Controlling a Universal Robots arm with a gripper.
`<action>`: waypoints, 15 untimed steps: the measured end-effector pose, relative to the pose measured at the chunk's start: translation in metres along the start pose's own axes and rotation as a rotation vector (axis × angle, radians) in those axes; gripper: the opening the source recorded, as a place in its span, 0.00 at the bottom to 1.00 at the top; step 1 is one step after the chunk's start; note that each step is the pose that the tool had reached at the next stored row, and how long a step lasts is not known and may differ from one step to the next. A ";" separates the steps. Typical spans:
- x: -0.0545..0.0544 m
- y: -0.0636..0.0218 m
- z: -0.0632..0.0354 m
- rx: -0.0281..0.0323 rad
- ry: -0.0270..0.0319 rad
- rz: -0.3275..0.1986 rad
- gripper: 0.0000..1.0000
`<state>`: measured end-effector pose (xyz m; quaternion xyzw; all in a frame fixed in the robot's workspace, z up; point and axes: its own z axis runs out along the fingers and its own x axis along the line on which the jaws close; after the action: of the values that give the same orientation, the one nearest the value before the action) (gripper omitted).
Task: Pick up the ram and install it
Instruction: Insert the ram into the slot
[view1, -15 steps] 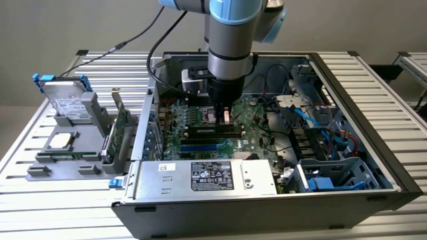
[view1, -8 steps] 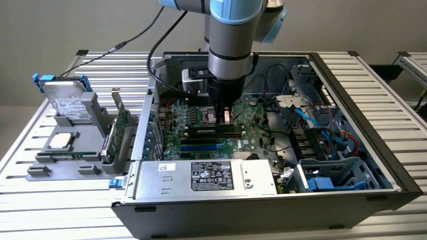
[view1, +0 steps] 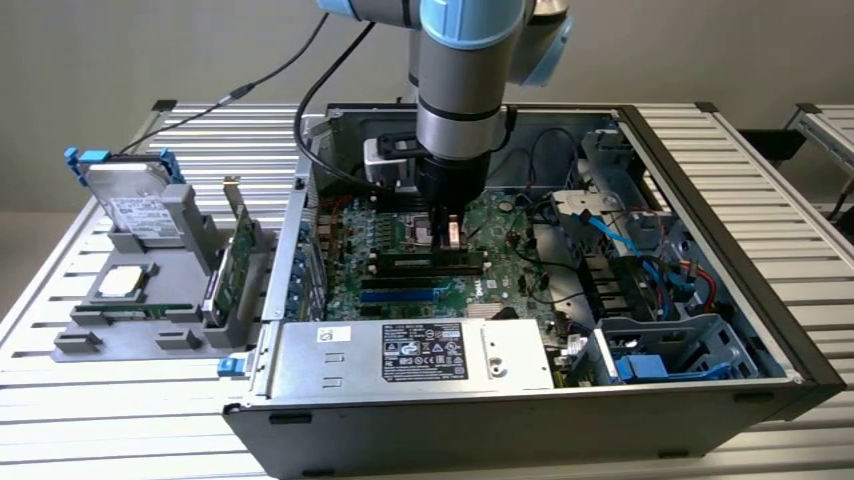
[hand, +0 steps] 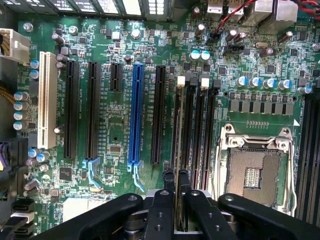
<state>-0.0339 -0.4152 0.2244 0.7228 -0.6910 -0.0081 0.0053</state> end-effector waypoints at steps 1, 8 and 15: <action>0.000 0.0000 0.0002 0.0000 -0.0001 0.001 0.13; 0.000 0.0000 0.0010 0.0002 -0.0004 0.008 0.13; 0.000 0.0000 0.0012 0.0000 -0.0005 0.018 0.13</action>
<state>-0.0339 -0.4153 0.2231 0.7166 -0.6974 -0.0082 0.0052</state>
